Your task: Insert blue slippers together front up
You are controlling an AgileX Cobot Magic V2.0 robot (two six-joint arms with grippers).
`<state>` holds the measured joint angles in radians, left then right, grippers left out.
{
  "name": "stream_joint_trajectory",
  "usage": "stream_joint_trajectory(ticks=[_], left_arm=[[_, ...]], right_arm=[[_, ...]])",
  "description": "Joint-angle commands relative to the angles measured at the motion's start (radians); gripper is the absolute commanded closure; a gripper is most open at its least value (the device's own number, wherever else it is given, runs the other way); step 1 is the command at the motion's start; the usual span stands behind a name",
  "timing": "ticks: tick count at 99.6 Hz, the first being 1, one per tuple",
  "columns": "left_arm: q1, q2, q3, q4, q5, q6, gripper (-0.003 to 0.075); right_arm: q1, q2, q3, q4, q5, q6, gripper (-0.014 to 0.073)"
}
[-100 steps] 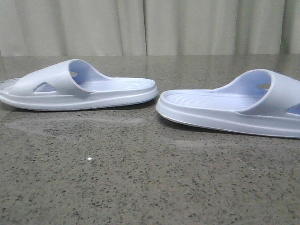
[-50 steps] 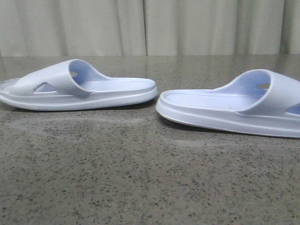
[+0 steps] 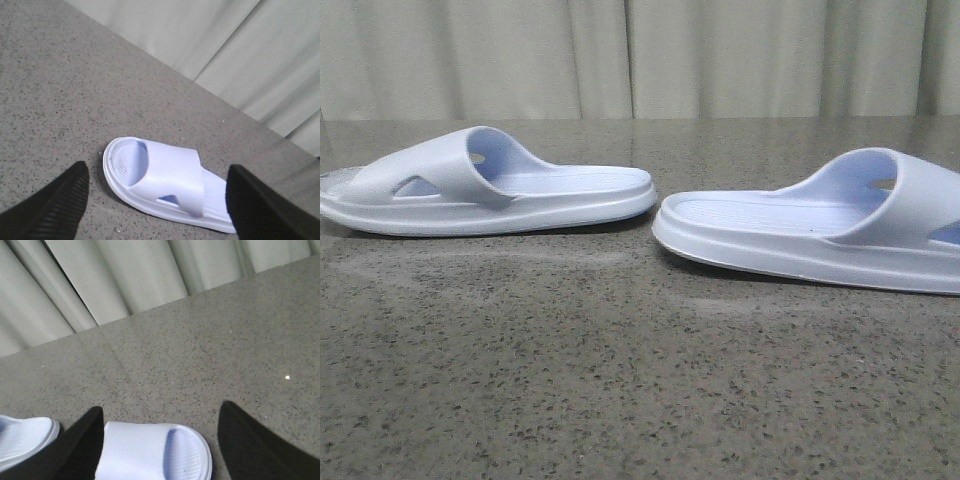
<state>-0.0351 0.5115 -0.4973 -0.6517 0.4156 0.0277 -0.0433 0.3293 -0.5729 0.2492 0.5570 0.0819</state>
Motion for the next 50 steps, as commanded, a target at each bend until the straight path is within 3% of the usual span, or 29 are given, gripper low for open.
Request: stream_joint_trajectory(ticks=[1,50], left_arm=[[-0.007,0.034,-0.037,-0.044,-0.081,-0.002,0.0172],[-0.007,0.403,-0.048,-0.268,-0.135,0.003,0.0174]], right_arm=[[-0.006,0.020,-0.034,0.018,-0.098,-0.009,0.0159],[-0.006,0.020,-0.034,0.018,-0.104,-0.009,0.0159]])
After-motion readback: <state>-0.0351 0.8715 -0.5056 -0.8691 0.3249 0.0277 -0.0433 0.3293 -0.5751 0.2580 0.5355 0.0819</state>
